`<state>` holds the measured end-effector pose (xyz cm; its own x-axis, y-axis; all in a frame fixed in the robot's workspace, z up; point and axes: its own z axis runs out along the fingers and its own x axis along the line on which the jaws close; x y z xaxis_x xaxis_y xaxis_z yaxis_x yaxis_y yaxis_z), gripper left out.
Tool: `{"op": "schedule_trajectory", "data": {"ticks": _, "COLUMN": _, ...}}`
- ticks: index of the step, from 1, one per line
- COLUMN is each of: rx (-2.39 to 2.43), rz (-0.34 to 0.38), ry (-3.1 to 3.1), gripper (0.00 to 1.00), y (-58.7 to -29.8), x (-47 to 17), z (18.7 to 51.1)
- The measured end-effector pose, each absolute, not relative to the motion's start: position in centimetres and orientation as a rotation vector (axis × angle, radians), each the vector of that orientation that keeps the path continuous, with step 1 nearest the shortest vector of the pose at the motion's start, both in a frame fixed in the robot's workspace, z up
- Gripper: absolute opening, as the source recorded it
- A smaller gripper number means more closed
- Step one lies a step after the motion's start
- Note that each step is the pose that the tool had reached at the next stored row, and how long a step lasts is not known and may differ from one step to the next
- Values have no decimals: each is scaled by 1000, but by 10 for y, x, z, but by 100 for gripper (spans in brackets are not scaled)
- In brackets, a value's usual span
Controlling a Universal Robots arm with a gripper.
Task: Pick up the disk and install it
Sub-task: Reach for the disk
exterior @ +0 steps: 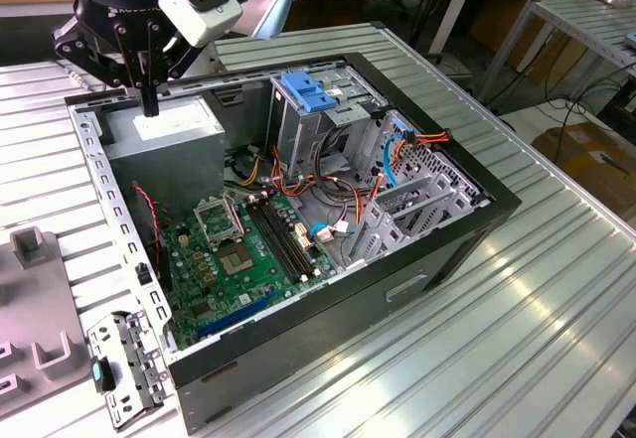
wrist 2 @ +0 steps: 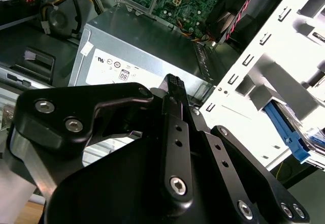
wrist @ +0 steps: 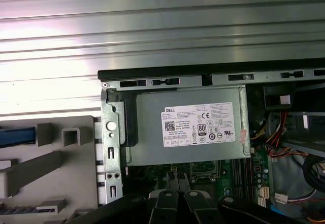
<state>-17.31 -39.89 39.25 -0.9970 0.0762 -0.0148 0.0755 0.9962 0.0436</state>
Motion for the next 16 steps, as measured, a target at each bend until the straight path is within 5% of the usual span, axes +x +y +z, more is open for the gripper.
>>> {"op": "schedule_trajectory", "data": {"ticks": 16, "rx": 119, "rz": 67, "ry": 3123, "gripper": 11, "y": -399, "x": -180, "z": 392}}
